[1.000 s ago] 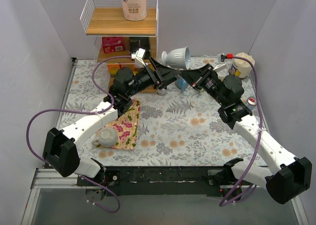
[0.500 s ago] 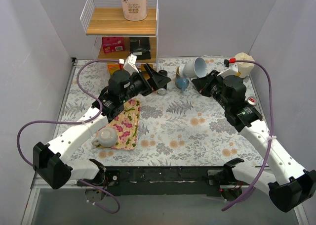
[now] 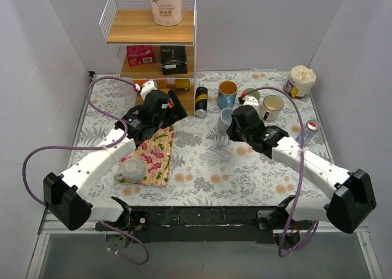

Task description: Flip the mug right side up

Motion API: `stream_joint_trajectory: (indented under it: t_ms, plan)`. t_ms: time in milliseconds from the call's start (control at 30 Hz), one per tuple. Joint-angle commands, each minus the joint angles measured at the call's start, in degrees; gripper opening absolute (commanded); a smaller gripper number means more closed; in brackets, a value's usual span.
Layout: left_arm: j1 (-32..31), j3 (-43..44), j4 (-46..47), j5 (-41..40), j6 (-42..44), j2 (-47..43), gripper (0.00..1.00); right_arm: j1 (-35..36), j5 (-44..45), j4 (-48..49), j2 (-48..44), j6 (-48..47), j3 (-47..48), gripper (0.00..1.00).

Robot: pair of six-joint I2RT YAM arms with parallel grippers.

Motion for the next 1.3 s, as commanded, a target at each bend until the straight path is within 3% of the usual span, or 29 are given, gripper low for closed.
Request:
stream_joint_trajectory:
  t_ms: [0,233,567,867,1000,1033,1100,1133,1267]
  plan:
    - [0.7,0.6,-4.0,-3.6,-1.5,-1.7,0.98,0.9,8.0,4.7,4.1,-1.1,1.0,0.01]
    - [3.0,0.2,-7.2,-3.6,-3.5,-2.5,0.98,1.0,8.8,5.8,13.7,-1.4,3.5,0.01]
    - [8.6,0.0,-12.1,-2.5,-5.7,-2.8,0.98,1.1,13.6,11.7,20.4,0.2,3.3,0.01]
    - [12.6,0.8,-18.5,-6.3,-9.4,-2.4,0.98,1.1,7.8,13.2,26.0,0.8,6.4,0.03]
    - [14.0,1.0,-20.7,-6.7,-10.6,-1.4,0.98,1.1,7.7,12.4,27.4,0.8,7.8,0.24]
    - [14.2,0.8,-20.9,-6.5,-10.8,-1.4,0.98,1.1,8.2,11.3,27.7,1.2,8.2,0.36]
    - [15.0,0.5,-21.2,-6.2,-11.2,-1.1,0.98,1.1,8.8,10.6,27.8,1.4,8.5,0.46]
    - [15.1,0.5,-21.3,-6.2,-11.3,-1.2,0.98,1.1,9.0,9.8,27.8,1.6,8.7,0.56]
    - [17.0,-0.2,-21.5,-4.6,-11.6,-1.2,0.98,1.1,8.5,7.2,25.9,2.3,9.6,0.68]
